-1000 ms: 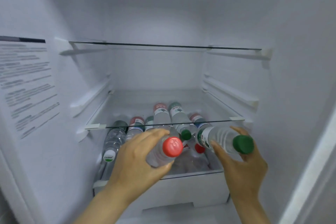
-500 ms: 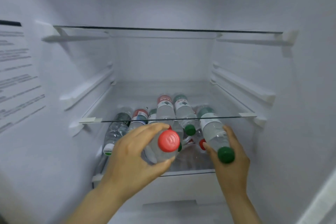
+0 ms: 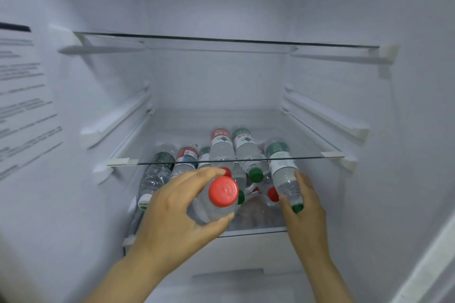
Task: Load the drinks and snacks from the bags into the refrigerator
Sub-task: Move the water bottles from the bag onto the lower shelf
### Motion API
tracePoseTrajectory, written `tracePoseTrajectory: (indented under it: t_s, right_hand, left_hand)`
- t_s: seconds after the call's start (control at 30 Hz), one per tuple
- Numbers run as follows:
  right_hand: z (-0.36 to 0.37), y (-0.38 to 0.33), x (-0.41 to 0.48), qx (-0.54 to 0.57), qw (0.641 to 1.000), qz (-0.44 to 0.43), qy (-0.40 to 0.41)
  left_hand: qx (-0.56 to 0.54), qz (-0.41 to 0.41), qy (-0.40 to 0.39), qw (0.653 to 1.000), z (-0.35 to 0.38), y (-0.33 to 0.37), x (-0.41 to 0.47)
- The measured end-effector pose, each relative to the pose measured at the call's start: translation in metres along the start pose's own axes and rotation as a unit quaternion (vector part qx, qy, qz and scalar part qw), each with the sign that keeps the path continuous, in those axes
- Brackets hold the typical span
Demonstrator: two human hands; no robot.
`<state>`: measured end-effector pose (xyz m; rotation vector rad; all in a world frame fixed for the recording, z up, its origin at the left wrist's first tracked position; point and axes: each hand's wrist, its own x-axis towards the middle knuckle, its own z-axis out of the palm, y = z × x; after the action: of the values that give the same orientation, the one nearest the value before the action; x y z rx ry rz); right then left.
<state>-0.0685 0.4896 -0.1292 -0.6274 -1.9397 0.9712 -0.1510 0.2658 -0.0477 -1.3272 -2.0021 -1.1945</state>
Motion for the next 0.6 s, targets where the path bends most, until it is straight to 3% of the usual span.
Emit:
tracePoseTrajectory:
  t_s: [0.3,0.4,0.6]
  right_hand:
    - [0.010,-0.008,0.049,-0.082,0.996,-0.016,-0.028]
    - [0.004,-0.014,0.053,-0.064,0.998,0.028,-0.008]
    - [-0.003,-0.019,0.021,-0.039,0.996,0.025,0.078]
  left_hand:
    - [-0.002,-0.013,-0.007,1.000,-0.001,0.002,-0.004]
    - [-0.003,-0.017,-0.008,1.000,-0.002,0.002,-0.005]
    - [-0.011,-0.023,-0.002,1.000,-0.002,0.001,-0.005]
